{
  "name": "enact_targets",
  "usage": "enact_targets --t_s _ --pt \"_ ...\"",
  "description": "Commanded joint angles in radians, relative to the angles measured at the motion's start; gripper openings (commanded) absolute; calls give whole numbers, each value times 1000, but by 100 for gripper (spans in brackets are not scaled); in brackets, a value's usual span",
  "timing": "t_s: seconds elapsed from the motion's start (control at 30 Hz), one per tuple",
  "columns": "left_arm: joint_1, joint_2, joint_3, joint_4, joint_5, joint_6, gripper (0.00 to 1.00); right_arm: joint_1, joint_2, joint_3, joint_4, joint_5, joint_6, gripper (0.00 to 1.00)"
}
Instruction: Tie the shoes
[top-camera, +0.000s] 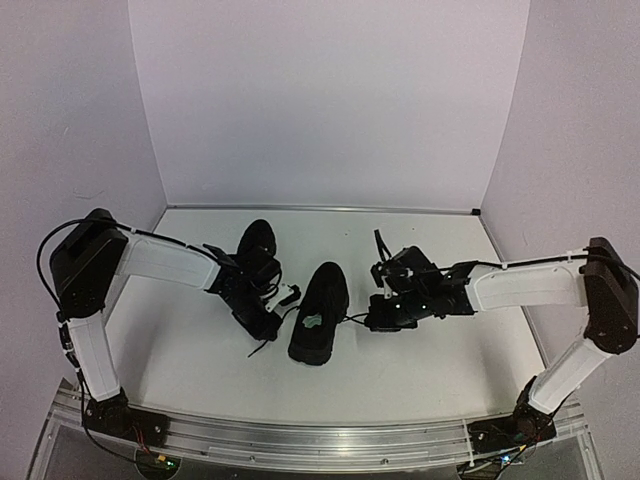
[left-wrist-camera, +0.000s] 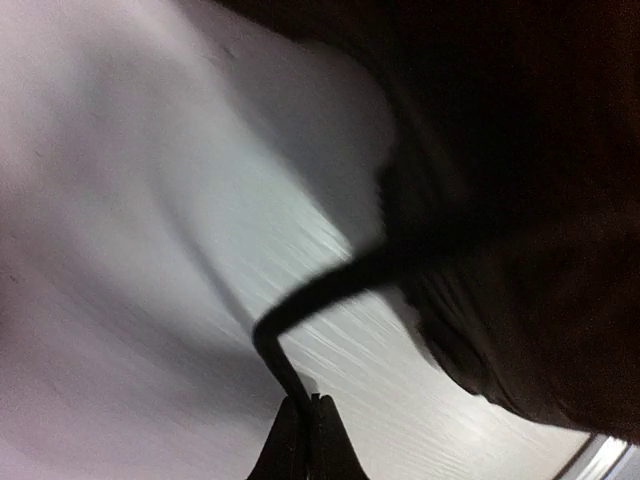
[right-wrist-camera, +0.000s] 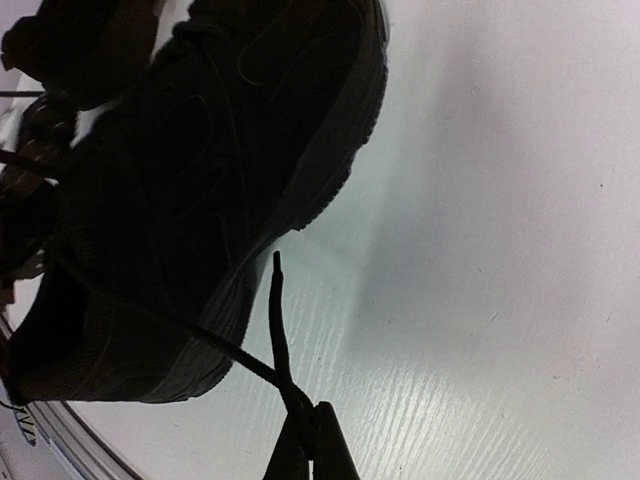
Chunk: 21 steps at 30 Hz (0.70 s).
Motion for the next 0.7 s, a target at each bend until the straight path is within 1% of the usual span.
enact_targets --t_s 0.0,0.07,0.2,0.3,0.4,0.53,0.67 --pt "-72 -118 -62 94 167 -51 0 -3 96 88 35 -27 3 0" --pt "-96 -117 -54 114 186 -71 0 -3 135 116 48 -53 0 0" --pt "-99 -114 -52 149 196 -116 0 -3 198 170 60 -84 -3 0" --pt "-99 -130 -70 201 204 -137 0 -3 214 180 66 -91 -2 0" --pt "-97 -142 -76 198 177 -151 0 -3 214 184 65 -95 -2 0" --pt "-70 -178 -96 163 142 -156 0 -9 161 157 61 -76 15 0" --pt "33 -285 -123 144 106 -243 0 -59 28 81 51 -63 56 0"
